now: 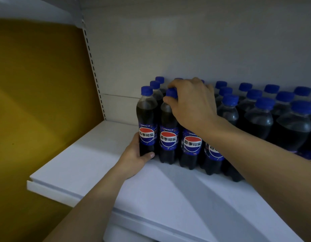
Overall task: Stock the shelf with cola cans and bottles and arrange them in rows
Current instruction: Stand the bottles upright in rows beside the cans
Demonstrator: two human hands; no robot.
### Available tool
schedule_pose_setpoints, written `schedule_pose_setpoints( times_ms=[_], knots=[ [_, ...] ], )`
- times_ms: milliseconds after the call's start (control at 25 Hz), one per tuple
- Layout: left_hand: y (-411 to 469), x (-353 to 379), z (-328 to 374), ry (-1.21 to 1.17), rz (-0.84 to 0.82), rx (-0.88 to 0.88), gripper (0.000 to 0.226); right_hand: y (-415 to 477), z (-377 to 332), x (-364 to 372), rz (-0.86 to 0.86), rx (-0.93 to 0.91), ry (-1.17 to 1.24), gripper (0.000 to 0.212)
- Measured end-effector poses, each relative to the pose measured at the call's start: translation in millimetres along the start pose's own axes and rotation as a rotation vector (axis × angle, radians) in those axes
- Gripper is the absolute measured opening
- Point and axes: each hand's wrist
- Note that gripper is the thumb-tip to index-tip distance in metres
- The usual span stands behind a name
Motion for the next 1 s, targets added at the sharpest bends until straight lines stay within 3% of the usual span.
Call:
schedule_pose_setpoints(
  times_ms=[160,240,320,400,520,640,720,840,920,1000],
  knots=[
    [-1,2,1,0.008,-0.022,-0.008,0.075,-1,1,-4,0.000,-0.034,-0.061,0.044],
    [-1,0,2,-0.002,-0.044,-0.010,0.078,-21,-4,-8,0.193,-0.145,-0.038,0.042],
    [-2,-1,5,-0.017,-0.031,0.025,0.084,-56,-10,-3,0.348,-0.268,0.185,0.030],
    [-4,0,6,-0.034,-0.011,0.033,0.087,-97,-14,18,0.216,-0.261,0.412,0.024],
    [-9,1,11,0.005,0.036,-0.026,0.090,-139,-7,62,-0.125,-0.044,0.584,0.029],
    [-16,-6,18,0.257,0.139,-0.187,0.093,-155,-1,85,-0.261,0.116,0.661,0.044],
    [-23,-10,22,0.395,0.171,-0.230,0.066,-157,0,86,-0.280,0.129,0.649,0.050],
    [-28,-16,26,0.529,0.142,-0.142,0.012,-159,0,81,-0.319,0.117,0.654,0.046],
    [-29,-21,28,0.546,0.110,-0.104,0.011,-163,3,77,-0.264,0.178,0.720,0.035],
    [-32,-19,33,0.466,-0.059,-0.047,0.019,-168,10,71,-0.158,0.308,0.745,0.022]
  ],
)
Point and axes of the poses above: each hand's wrist, its own y-axis towards the middle knuckle, its own x-axis out of the palm, z = x × y, and after that the axes turned 8 degrees about -x, right-handed
